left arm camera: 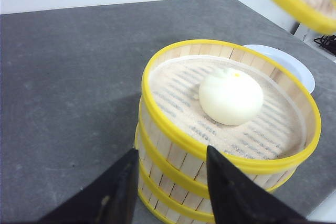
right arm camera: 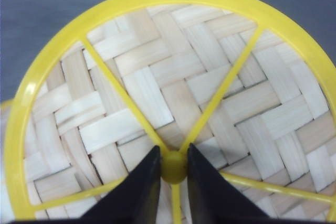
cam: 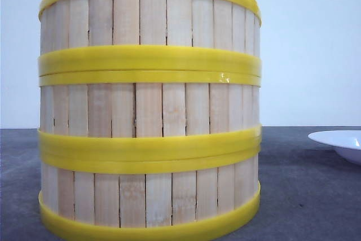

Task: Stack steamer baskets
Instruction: 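Carry the lid over the stack and lower it on top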

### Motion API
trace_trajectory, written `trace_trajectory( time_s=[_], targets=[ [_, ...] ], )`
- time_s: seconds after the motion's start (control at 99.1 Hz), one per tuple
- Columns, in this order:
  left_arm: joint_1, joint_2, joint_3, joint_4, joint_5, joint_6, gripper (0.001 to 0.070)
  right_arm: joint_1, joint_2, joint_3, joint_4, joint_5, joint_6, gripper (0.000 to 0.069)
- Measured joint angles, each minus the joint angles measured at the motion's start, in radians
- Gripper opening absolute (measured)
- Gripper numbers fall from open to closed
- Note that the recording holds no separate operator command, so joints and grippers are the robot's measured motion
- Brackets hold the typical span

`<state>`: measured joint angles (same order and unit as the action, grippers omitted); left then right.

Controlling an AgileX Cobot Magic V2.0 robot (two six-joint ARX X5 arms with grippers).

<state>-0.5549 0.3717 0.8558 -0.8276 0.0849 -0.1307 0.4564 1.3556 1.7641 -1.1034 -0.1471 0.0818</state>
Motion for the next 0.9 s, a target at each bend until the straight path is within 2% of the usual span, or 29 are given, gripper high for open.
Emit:
trace_trajectory(
  time_s=[0.192, 0.373, 0.585, 0.898],
  targets=[
    [0.000, 0.000, 0.000, 0.000, 0.000, 0.000, 0.0228, 0.217, 0.017, 0.014, -0.021, 0.003, -0.003, 0.0059],
    [0.000, 0.000, 0.000, 0.000, 0.000, 0.000, 0.0228, 0.355, 0.077, 0.016, -0.028, 0.058, -0.013, 0.0059],
    [0.000, 0.000, 0.000, 0.000, 0.000, 0.000, 0.0228, 0.417, 0.143, 0.016, -0.047, 0.098, -0.030, 0.0059],
    [0.000, 0.000, 0.000, 0.000, 0.000, 0.000, 0.0228, 0.451, 0.211, 0.016, -0.051, 0.100, -0.039, 0.0059]
  ],
)
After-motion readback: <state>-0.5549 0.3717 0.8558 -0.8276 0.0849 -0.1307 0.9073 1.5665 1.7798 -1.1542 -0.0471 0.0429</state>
